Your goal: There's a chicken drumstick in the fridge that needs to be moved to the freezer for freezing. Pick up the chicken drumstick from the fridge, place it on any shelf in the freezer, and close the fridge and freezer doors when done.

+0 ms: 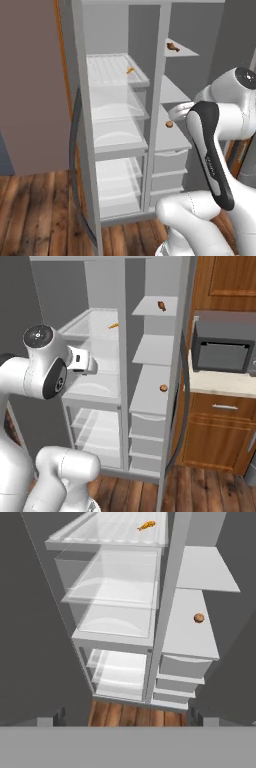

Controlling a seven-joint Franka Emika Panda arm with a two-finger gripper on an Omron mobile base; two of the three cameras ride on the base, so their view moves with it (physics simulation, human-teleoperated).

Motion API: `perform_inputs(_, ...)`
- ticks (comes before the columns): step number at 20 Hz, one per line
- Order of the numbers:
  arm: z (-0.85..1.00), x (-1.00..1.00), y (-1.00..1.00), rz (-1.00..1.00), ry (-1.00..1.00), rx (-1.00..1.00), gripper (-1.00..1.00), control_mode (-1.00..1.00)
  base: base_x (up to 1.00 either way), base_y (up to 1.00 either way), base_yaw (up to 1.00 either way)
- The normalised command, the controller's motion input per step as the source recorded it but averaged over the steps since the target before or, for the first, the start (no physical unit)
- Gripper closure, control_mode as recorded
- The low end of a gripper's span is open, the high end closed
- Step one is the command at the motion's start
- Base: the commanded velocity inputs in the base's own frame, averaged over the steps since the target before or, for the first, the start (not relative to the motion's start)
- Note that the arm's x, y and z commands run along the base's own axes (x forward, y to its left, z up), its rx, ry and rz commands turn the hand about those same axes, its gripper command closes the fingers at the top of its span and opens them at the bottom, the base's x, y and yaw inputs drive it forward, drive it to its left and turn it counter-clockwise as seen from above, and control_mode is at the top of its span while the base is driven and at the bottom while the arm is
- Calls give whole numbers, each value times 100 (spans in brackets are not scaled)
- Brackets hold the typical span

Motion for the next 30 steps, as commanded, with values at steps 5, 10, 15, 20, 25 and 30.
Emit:
perform_inputs(5, 0, 0, 0, 0, 0, 0, -100, 100, -15, 29, 1)
perform_inputs(10, 0, 0, 0, 0, 0, 0, -100, 100, -22, -2, 0)
perform_inputs(15, 0, 0, 0, 0, 0, 0, -100, 100, -62, -17, 0)
perform_inputs(20, 0, 0, 0, 0, 0, 0, -100, 100, -19, -1, 0)
perform_inputs(25, 0, 0, 0, 0, 0, 0, -100, 100, 14, -24, 0)
perform_inputs(30, 0, 0, 0, 0, 0, 0, -100, 100, 48, -29, 0)
